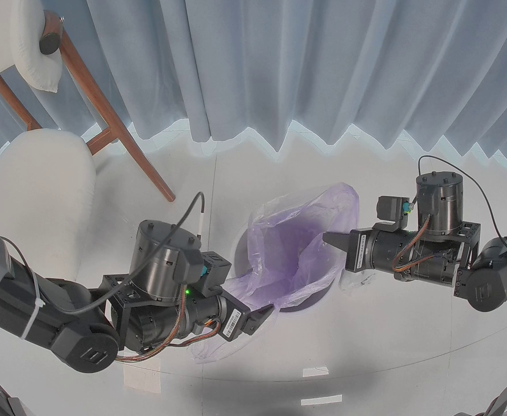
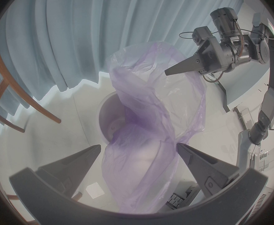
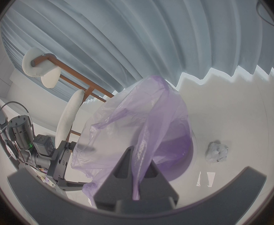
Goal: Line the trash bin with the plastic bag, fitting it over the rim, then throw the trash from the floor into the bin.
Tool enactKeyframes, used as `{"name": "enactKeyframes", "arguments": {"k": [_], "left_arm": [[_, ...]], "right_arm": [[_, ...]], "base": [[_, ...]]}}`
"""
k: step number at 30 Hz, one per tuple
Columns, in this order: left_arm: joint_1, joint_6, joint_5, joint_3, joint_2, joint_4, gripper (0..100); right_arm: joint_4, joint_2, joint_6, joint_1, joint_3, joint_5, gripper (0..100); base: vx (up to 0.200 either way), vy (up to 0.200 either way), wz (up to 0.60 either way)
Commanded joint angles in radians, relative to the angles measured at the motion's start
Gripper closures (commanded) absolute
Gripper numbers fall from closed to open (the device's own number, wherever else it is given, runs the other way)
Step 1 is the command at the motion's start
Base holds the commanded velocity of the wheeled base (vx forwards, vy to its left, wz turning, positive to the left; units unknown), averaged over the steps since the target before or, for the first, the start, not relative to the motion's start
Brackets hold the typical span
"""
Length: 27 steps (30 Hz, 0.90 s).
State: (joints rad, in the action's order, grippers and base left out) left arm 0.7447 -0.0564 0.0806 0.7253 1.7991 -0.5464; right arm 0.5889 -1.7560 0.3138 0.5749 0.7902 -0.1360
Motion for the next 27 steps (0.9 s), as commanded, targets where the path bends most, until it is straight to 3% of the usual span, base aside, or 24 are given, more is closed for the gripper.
{"name": "enactKeyframes", "arguments": {"k": [1, 13, 17, 27], "left_arm": [[-0.004, 0.004, -0.001, 0.005, 0.003, -0.001, 0], [-0.028, 0.006, 0.001, -0.083, -0.076, 0.0, 0], [-0.065, 0.0, -0.001, -0.063, -0.067, 0.0, 0], [-0.065, -0.002, -0.001, 0.017, 0.012, 0.0, 0]], "right_arm": [[0.0, -0.002, -0.001, -0.006, -0.002, -0.001, 100], [0.003, 0.004, -0.005, -0.041, -0.017, -0.019, 100], [0.045, -0.002, -0.012, -0.041, -0.022, -0.025, 100], [0.074, 0.009, -0.018, -0.035, -0.054, -0.024, 100]], "base": [[0.0, 0.0, 0.0], [0.0, 0.0, 0.0], [0.0, 0.0, 0.0], [0.0, 0.0, 0.0]]}}
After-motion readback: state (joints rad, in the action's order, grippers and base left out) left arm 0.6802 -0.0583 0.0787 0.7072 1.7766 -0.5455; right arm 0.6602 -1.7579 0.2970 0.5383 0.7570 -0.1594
